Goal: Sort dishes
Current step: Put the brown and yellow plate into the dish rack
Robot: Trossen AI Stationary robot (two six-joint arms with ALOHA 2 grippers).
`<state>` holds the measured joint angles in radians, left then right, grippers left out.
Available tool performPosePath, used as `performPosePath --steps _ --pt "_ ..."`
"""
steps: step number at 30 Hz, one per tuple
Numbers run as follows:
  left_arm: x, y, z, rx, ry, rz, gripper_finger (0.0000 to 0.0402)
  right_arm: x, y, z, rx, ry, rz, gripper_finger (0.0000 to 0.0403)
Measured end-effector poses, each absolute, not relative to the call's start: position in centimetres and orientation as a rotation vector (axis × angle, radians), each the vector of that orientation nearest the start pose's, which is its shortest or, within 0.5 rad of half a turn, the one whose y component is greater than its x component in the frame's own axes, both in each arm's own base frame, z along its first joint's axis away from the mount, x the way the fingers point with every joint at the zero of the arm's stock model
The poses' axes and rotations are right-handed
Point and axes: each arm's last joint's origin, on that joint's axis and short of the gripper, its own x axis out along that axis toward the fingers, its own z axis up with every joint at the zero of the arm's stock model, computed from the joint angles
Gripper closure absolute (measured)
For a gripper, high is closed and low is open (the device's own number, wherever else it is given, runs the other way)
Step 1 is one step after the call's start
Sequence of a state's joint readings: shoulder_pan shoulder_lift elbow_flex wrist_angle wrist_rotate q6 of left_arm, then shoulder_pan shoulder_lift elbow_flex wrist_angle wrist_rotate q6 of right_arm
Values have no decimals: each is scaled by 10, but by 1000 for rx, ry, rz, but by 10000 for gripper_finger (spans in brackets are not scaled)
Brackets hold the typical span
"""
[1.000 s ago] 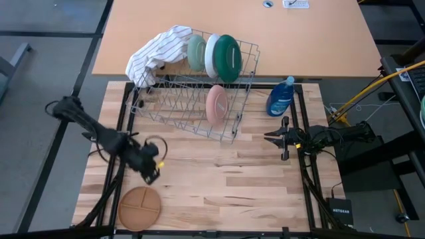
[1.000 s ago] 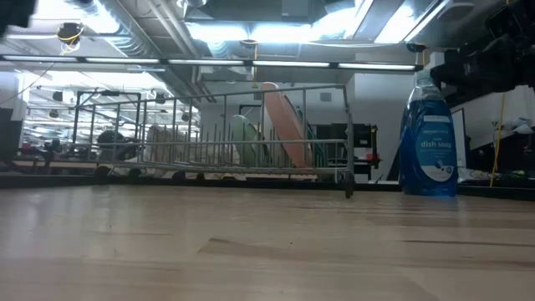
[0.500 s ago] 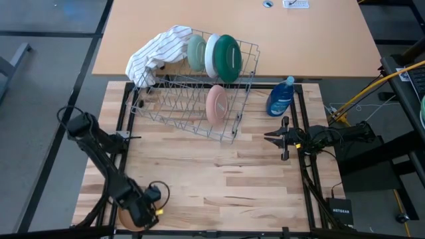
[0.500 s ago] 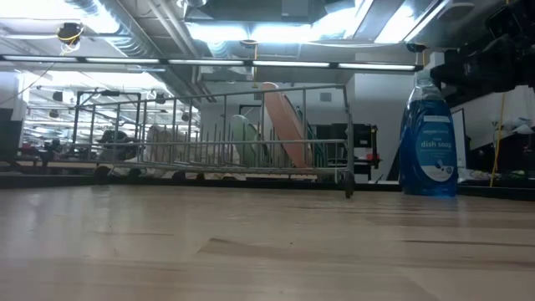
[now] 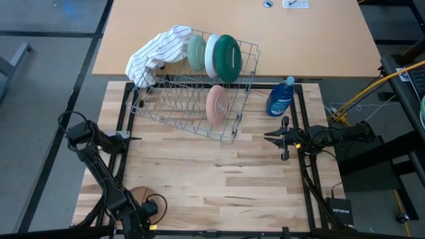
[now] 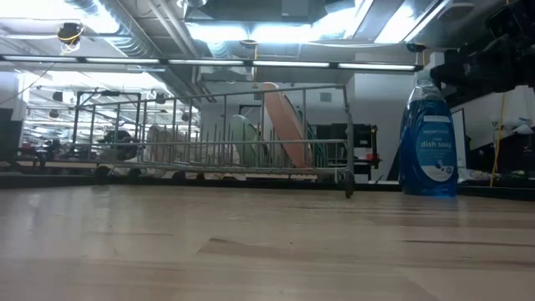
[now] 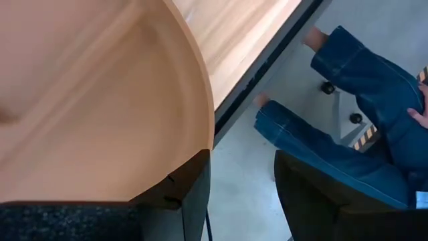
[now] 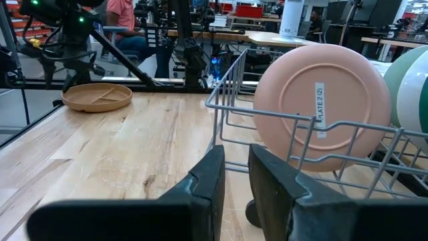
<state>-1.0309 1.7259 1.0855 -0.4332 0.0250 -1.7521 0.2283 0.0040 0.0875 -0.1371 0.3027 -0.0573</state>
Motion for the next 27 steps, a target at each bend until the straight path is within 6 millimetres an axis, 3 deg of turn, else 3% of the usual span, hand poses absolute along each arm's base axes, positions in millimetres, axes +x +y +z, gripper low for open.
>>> performPosePath --steps 27 --pt "173 -289 170 -862 1304 245 247 90 12 180 -71 54 -73 331"
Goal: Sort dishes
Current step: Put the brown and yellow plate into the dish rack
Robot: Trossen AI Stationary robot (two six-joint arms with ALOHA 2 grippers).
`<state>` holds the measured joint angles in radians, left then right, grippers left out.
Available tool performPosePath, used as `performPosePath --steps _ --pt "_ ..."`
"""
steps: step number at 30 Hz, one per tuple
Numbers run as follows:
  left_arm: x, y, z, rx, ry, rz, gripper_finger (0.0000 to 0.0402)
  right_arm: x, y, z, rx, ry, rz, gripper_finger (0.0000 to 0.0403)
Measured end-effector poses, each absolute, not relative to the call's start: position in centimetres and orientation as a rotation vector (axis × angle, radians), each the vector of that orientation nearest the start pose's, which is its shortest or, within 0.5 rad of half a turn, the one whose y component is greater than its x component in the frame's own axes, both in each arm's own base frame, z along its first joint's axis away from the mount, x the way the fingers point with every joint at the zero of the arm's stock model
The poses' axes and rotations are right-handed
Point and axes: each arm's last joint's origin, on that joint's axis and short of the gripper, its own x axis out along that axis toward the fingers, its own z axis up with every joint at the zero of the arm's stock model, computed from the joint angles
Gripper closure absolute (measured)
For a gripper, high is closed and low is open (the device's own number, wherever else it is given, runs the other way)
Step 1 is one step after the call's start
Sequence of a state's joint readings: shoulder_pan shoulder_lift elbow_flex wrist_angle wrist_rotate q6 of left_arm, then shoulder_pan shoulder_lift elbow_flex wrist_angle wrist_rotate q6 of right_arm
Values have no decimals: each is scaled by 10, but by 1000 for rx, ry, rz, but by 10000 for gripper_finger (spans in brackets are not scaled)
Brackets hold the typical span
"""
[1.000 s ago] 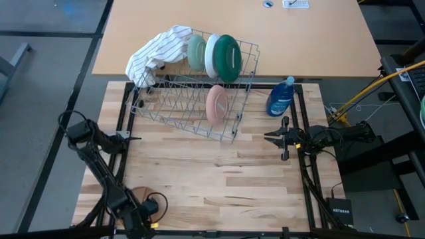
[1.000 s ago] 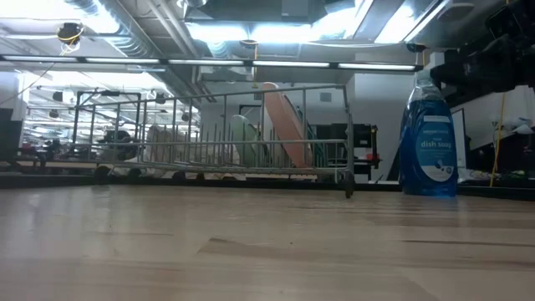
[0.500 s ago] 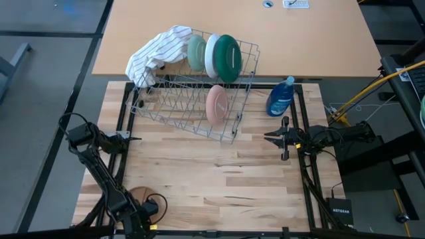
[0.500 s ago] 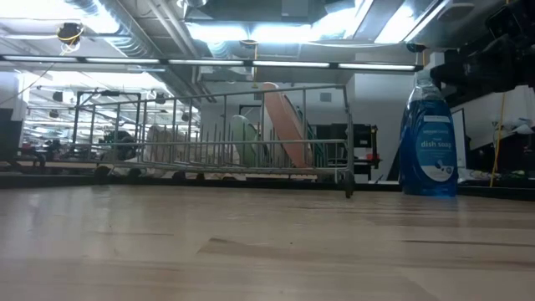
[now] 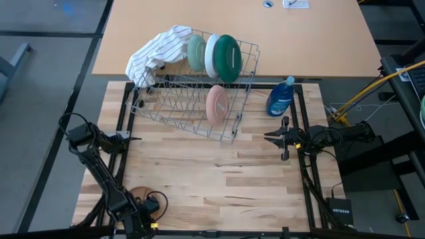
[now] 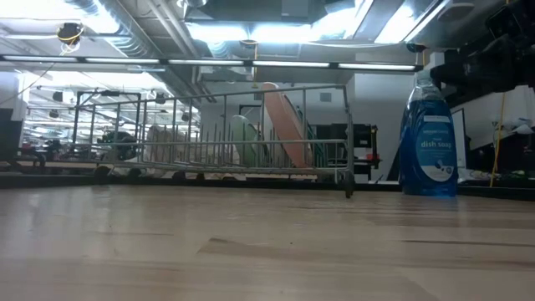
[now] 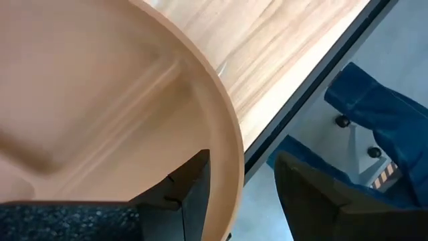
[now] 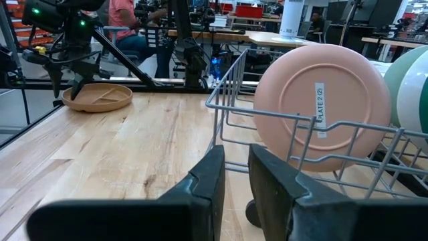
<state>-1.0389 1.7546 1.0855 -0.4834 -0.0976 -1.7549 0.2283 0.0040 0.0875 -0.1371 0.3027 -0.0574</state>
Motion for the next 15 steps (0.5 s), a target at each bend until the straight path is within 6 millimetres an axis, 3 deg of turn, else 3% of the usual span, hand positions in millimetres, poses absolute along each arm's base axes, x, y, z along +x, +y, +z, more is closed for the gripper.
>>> performPosePath --steps 15 --pt "192 -276 170 -875 1194 311 247 90 12 180 -71 54 -73 331"
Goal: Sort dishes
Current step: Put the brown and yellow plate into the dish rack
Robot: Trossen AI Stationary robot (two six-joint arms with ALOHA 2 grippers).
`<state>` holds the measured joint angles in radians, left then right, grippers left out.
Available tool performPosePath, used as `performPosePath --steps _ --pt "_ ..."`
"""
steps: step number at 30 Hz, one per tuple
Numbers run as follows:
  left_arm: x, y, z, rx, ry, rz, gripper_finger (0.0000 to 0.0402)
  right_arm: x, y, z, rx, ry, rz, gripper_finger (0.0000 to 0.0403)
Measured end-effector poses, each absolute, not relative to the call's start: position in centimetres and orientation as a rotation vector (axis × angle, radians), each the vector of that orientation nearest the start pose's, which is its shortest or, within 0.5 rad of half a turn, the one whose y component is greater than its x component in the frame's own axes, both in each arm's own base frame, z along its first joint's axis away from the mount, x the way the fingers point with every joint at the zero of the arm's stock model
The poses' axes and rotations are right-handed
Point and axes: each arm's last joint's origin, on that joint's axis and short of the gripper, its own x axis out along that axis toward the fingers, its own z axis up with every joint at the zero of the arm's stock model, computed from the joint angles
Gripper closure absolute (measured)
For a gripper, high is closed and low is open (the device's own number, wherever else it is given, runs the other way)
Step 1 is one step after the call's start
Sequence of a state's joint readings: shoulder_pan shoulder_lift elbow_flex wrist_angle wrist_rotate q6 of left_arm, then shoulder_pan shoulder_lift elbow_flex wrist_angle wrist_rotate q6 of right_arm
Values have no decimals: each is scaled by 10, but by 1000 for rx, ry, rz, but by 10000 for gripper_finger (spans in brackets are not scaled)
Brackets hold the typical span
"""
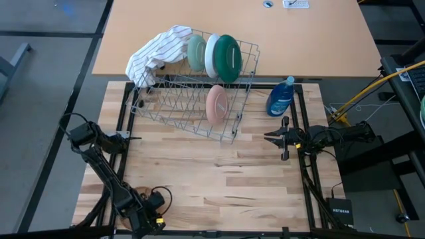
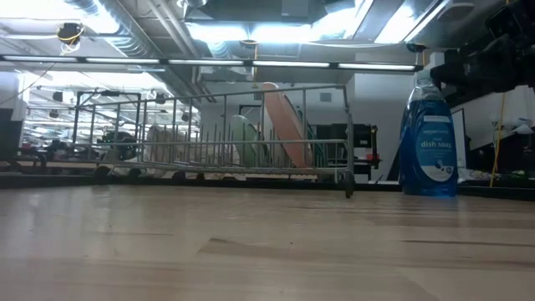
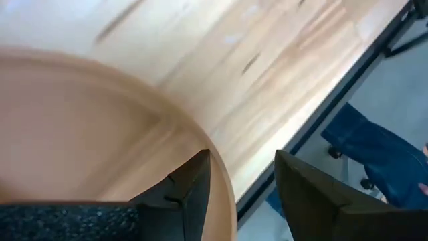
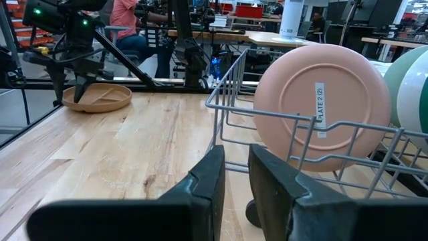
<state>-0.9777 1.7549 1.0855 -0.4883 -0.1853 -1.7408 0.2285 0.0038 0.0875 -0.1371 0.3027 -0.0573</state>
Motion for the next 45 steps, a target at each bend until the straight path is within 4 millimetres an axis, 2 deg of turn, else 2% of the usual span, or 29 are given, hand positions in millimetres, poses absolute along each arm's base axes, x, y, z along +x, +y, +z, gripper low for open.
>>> performPosePath --steps 9,18,25,45 --pt "203 -258 165 -841 1200 433 247 90 12 179 -72 56 -73 331" --pt "195 -249 162 -787 1254 560 247 90 12 177 -77 76 -72 331" --pt "195 -249 162 -794 1255 571 247 90 12 177 -79 80 -72 331" --pt "196 -248 162 -1025 1169 755 247 90 12 175 -83 98 -71 331"
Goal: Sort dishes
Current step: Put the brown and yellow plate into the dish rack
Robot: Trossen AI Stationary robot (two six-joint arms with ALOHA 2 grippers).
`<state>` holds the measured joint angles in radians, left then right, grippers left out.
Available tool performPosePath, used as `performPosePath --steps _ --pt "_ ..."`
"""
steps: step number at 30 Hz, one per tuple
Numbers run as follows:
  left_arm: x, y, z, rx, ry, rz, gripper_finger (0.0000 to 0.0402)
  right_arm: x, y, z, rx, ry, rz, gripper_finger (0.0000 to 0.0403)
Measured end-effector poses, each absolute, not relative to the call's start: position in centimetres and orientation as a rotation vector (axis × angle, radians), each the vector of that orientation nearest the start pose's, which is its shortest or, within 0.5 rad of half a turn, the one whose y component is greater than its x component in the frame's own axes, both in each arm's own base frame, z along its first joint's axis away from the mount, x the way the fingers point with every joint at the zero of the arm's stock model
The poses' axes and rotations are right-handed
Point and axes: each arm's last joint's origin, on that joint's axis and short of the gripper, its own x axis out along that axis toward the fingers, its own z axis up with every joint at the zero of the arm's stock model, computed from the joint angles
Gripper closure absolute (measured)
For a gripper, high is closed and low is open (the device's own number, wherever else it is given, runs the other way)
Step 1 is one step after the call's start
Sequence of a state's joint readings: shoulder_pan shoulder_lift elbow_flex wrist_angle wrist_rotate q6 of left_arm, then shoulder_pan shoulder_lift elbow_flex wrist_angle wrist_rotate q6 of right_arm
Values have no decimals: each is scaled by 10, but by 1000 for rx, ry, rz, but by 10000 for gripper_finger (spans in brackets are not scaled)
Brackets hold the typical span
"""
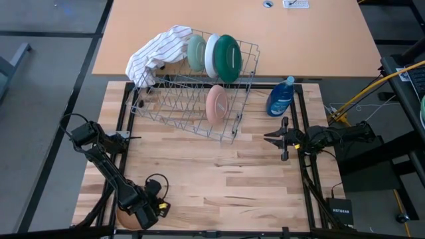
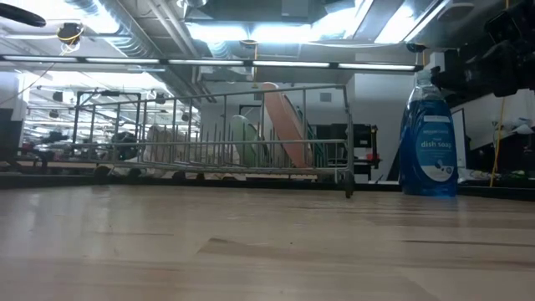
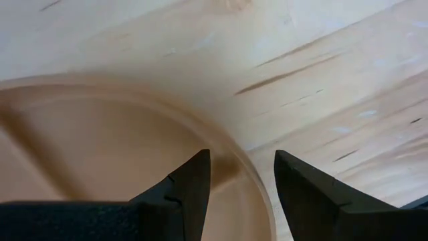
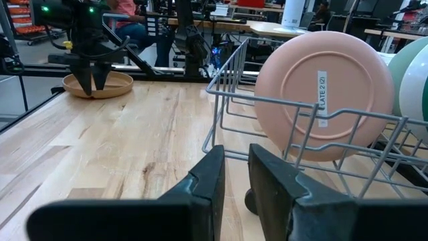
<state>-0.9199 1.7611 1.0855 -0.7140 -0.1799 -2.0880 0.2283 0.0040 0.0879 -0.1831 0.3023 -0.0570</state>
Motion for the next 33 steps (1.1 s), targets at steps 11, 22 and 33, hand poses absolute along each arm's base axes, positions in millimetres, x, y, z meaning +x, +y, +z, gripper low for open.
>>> performPosePath --steps 11,22,33 --pt "202 -243 162 -1114 1132 833 295 90 12 175 -83 98 -71 331" --pt "211 -235 162 -1082 1134 825 394 90 12 175 -84 99 -71 331" --pt "223 -246 179 -1099 1112 502 400 90 12 175 -83 99 -71 331"
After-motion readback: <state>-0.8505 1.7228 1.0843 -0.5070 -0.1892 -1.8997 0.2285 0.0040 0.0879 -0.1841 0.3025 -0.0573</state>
